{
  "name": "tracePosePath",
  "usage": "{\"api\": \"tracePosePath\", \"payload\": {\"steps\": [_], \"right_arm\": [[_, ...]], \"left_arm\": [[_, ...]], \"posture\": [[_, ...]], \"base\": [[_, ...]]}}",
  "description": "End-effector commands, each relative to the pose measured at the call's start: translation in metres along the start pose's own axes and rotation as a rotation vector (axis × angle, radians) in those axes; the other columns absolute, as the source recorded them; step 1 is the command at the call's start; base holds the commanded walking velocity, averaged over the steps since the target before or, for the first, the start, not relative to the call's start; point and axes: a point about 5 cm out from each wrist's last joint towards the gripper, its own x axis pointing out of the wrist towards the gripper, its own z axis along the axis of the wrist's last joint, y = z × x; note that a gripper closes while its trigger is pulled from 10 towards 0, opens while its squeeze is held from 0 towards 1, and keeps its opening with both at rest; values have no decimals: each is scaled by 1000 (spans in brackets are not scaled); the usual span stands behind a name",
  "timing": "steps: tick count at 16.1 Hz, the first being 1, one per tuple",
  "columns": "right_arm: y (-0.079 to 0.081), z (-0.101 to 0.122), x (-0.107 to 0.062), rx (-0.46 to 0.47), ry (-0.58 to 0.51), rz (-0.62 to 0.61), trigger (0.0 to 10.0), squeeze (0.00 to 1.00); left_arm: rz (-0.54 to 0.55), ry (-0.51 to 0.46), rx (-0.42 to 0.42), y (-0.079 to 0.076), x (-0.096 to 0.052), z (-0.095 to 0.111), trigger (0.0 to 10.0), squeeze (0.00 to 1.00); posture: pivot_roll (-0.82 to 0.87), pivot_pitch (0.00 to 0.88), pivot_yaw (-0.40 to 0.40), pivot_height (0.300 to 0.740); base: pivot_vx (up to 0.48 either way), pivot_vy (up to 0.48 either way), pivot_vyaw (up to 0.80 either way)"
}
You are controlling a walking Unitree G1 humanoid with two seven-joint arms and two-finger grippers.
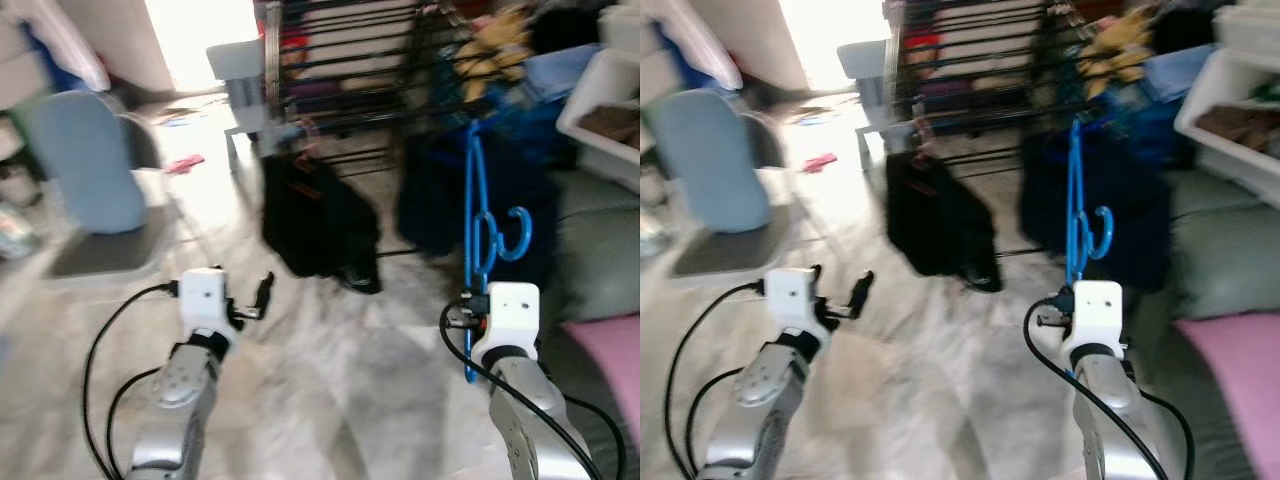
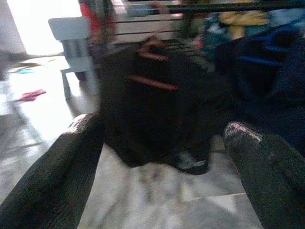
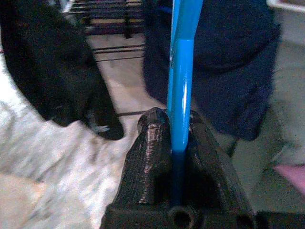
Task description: Hang hanger
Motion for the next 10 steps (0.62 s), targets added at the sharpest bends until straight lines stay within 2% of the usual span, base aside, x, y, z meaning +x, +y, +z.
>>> {"api": "tracePosePath", "payload": {"steps": [1,3,4,6,10], "right_arm": [[3,4,4,-2,-1,28,10000,0],[14,6,12,-20,0,77,10000,0],[20,9,18,-7,-3,86,10000,0],[28,13,24,4,-13,107,10000,0],[34,6,27,34,11,101,10000,0]], "left_arm": [[62,15,25,6,-2,-1,10000,0],[145,4,78,15,-7,1,10000,0],[181,4,70,21,-12,1,10000,0],[194,2,81,26,-19,2,10000,0],[185,6,103,28,-19,6,10000,0]], "posture": [[-109,0,25,740],[-86,0,0,740],[-53,0,-27,740],[-29,0,-32,740],[-13,0,-8,740]], "base": [[0,0,0],[0,0,0],[0,0,0],[0,0,0],[0,0,0]]}}
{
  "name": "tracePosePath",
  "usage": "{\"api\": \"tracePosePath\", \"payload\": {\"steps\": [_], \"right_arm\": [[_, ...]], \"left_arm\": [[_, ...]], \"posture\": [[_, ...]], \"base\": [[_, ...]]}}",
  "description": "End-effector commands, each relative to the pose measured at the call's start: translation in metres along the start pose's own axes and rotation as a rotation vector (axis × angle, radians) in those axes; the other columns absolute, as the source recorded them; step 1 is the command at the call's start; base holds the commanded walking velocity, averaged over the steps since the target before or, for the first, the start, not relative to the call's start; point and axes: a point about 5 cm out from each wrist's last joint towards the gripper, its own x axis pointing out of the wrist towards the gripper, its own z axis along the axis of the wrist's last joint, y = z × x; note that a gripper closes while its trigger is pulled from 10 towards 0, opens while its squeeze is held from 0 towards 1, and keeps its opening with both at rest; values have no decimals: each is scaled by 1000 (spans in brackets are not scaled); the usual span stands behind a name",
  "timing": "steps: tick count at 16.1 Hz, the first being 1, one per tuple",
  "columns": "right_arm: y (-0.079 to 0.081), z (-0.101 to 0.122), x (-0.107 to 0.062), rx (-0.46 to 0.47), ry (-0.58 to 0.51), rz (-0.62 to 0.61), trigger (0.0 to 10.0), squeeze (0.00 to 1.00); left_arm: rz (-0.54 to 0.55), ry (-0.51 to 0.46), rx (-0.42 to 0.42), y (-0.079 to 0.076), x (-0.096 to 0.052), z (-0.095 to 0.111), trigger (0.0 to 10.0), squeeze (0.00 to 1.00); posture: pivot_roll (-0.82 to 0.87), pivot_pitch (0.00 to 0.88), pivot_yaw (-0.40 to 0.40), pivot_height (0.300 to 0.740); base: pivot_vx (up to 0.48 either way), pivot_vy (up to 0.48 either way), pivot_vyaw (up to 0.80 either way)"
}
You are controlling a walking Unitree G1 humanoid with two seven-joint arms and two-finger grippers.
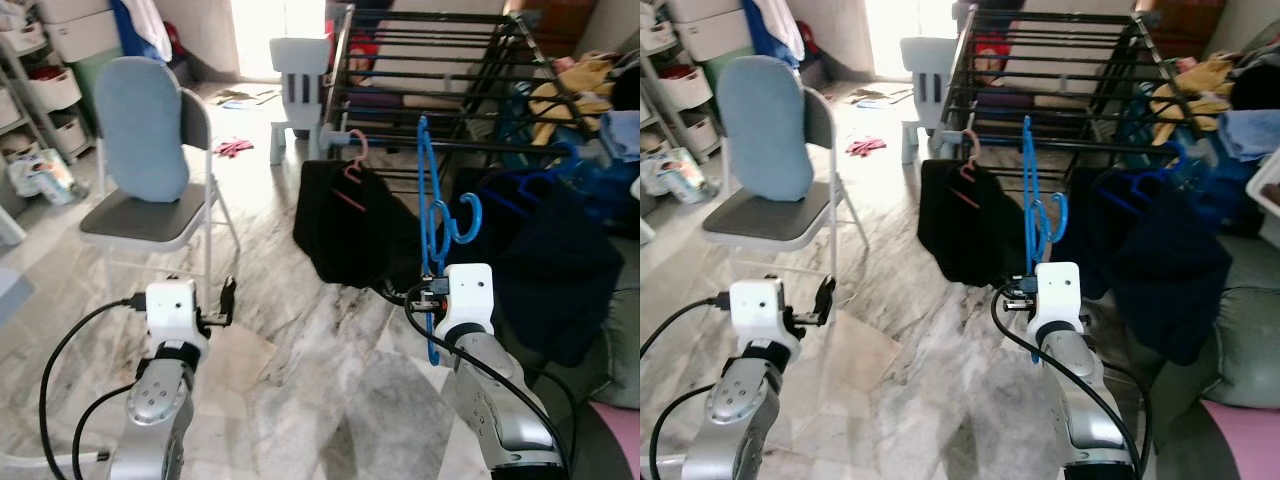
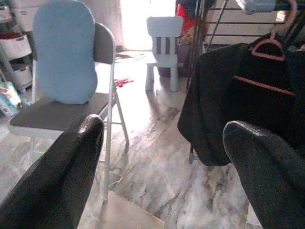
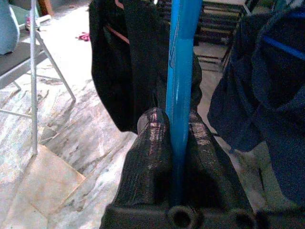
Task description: Hang hanger
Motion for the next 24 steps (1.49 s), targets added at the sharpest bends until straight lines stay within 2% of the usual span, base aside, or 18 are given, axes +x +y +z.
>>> {"api": "tracePosePath", "payload": {"steps": [1,4,8,12,15,16,19,24], "right_arm": [[-3,2,1,9,-15,-21,10000,0],[-10,-5,-3,20,2,-54,10000,0],[-13,-3,-5,20,-8,-66,10000,0],[-23,-8,-8,11,8,-71,10000,0],[-18,-13,-7,18,49,-35,10000,0],[-15,-20,-6,22,101,-15,10000,0],[-13,-30,-7,13,166,7,10000,0],[-8,-41,-11,13,257,39,10000,0]], "left_arm": [[-27,-6,7,-3,2,5,10000,0],[-41,7,8,-4,5,4,10000,0],[-78,21,6,-10,11,1,10000,0],[-25,24,-1,-4,18,0,10000,0],[-24,15,5,-2,20,2,10000,0],[-20,19,-10,1,19,1,10000,0],[-23,27,-47,1,18,0,10000,0],[-45,24,-55,0,19,1,10000,0]], "posture": [[-18,0,-1,740],[-41,0,21,740],[-75,0,51,740],[-83,0,55,740],[-76,0,47,740],[-72,0,43,740],[-70,0,40,740],[-79,0,45,740]], "base": [[0,-360,0],[0,-388,0],[0,-385,0],[0,0,0],[0,0,0],[0,0,0],[0,0,0],[335,0,0]]}}
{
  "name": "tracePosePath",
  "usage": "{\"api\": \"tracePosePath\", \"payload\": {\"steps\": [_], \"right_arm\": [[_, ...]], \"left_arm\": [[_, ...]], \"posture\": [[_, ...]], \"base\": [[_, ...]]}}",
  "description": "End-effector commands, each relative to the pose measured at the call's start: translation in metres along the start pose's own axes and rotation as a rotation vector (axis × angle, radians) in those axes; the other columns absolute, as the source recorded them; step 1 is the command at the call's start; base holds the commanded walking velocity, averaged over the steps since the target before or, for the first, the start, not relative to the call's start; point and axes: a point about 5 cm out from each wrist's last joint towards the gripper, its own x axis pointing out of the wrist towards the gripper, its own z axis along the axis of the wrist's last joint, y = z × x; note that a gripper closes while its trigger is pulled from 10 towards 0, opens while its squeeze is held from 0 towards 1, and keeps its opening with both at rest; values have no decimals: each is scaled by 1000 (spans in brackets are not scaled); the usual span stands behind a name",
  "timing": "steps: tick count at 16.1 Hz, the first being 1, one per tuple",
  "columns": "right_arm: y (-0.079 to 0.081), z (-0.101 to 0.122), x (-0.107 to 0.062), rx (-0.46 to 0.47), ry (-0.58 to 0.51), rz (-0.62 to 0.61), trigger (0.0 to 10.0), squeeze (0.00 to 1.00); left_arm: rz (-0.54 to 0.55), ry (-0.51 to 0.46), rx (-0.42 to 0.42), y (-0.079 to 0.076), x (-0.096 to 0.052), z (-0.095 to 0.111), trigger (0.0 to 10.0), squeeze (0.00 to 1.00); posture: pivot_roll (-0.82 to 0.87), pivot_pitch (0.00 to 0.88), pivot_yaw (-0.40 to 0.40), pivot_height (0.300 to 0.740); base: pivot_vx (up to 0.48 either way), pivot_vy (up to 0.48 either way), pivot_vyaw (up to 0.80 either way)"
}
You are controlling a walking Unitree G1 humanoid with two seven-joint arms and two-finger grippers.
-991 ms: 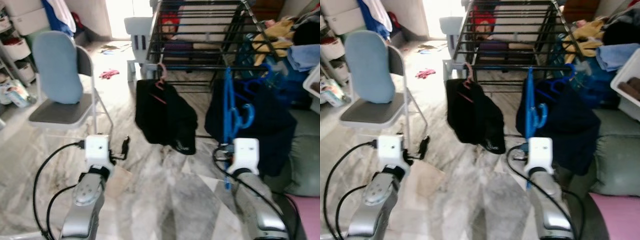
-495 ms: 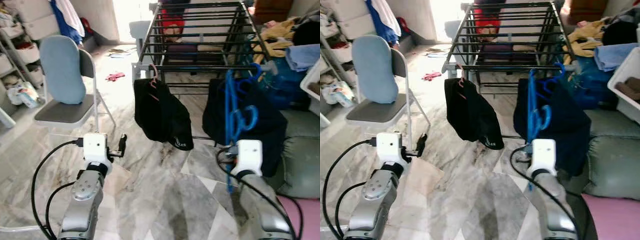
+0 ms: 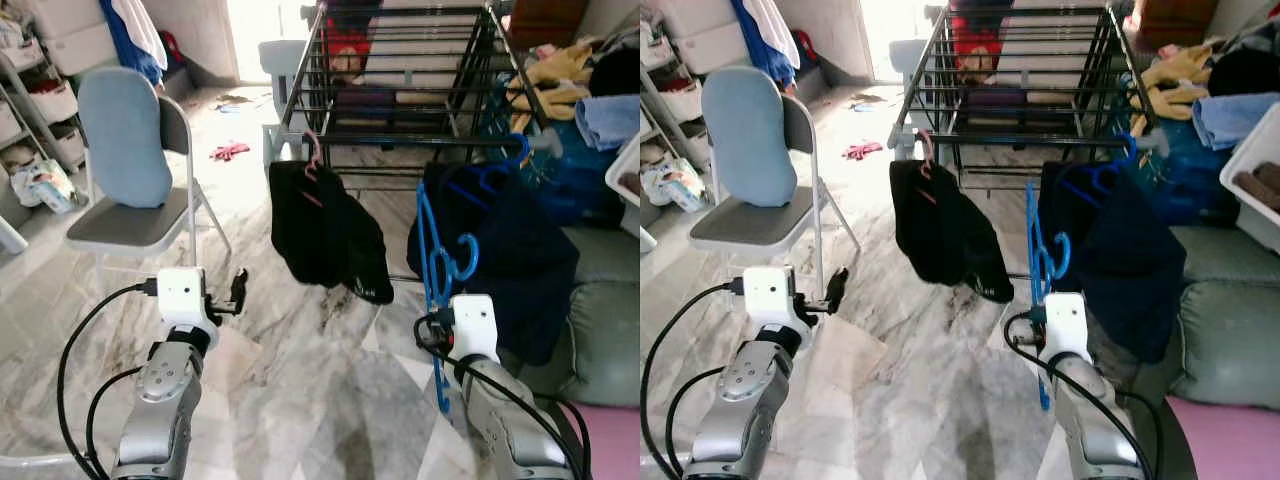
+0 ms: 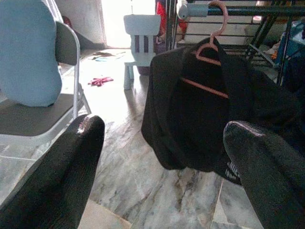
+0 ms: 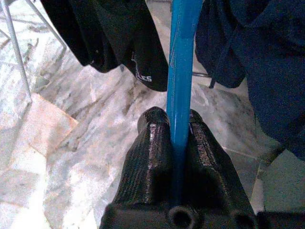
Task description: Hang hanger
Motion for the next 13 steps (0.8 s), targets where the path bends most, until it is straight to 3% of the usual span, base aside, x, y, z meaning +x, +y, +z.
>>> {"api": "tracePosePath", "payload": {"steps": [1,4,11,13], "right_arm": [[3,2,0,-2,5,3,10000,0],[-3,-1,-2,3,21,-22,10000,0],[3,-3,-1,2,40,-2,10000,0],[3,-3,-1,1,46,0,10000,0]], "left_arm": [[-1,6,4,2,1,1,10000,0],[-29,19,-7,-1,2,0,10000,0],[-52,37,-1,-3,0,-2,10000,0],[-65,47,5,-6,-1,-4,10000,0]], "posture": [[-80,0,46,740],[-83,0,54,740],[-73,0,47,740],[-73,0,47,740]], "base": [[386,0,0],[356,319,-135],[348,329,-800],[450,0,-800]]}}
